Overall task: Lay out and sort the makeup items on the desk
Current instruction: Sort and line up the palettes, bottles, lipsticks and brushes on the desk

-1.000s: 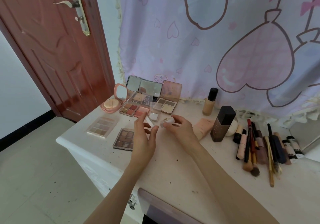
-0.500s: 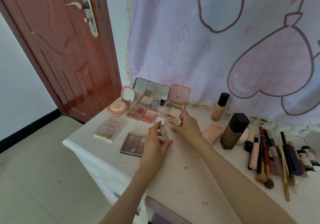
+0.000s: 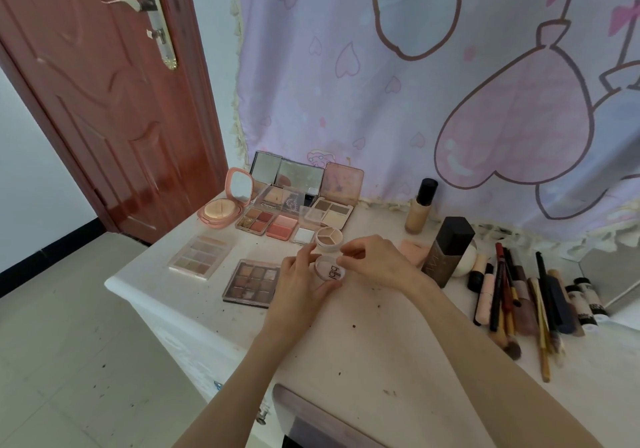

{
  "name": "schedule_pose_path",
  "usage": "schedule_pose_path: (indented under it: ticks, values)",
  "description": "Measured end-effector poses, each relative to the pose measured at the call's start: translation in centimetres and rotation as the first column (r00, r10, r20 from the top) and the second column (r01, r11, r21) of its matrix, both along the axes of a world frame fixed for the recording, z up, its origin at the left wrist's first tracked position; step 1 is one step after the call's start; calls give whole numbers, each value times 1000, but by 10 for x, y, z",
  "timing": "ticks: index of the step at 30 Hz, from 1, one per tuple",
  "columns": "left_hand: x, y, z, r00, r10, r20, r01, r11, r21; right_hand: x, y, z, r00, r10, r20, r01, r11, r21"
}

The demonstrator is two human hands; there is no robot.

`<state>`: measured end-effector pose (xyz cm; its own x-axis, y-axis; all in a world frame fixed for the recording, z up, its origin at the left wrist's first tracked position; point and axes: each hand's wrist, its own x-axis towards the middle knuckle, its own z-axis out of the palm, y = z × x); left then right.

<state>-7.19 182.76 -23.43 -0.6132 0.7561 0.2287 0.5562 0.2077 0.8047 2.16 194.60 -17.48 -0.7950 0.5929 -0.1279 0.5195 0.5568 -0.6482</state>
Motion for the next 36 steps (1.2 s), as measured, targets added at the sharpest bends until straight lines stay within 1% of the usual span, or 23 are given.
schedule_pose_path:
  ticks: [3, 8, 11, 14, 17, 18, 20, 21, 22, 24, 26, 29, 33, 36]
  values:
    - [0, -3, 2, 1000, 2, 6, -2, 999, 47, 1, -4, 1, 999, 29, 26, -27, 997, -68]
    - [1, -5, 1, 1000, 12, -9, -11, 994, 107, -1, -11, 2, 1000, 25, -9, -26, 992, -127]
    - [2, -7, 1, 999, 11, -30, -7, 994, 113, 0, -11, 5, 999, 41, -8, -42, 984, -170]
    - [3, -7, 2, 1000, -7, -26, 10, 995, 95, 0, -12, 5, 996, 86, 35, -81, 990, -115]
    - [3, -6, 3, 999, -31, -30, 32, 998, 47, -2, -10, 3, 998, 49, 48, -46, 997, -59]
    - [3, -6, 3, 997, -41, -70, 42, 999, 13, -3, -8, 3, 999, 17, 51, -16, 1000, -20]
    - [3, -5, -1, 975, -58, -214, 43, 996, -74, -4, 0, 2, 996, -50, 78, 42, 995, 94]
    - [3, -5, -3, 957, -66, -284, 34, 992, -118, -5, 3, 2, 991, -74, 115, 56, 986, 156]
    - [4, -5, -5, 938, -74, -339, 20, 987, -160, -6, 6, 3, 983, -90, 159, 55, 976, 209]
    - [4, -4, -9, 911, -73, -405, -17, 977, -213, -9, 12, 2, 969, -99, 227, 38, 965, 259]
    - [5, -2, -11, 902, -44, -429, -53, 976, -213, -13, 16, -1, 959, -103, 264, 28, 961, 274]
    - [6, -2, -9, 891, -35, -452, -81, 969, -234, -16, 19, -6, 955, -107, 277, 26, 960, 278]
    - [5, -2, -8, 879, -54, -473, -75, 965, -251, -16, 23, -8, 959, -106, 262, 37, 966, 256]
    - [6, -2, -7, 887, -66, -456, -63, 963, -263, -14, 23, -9, 967, -93, 235, 38, 972, 232]
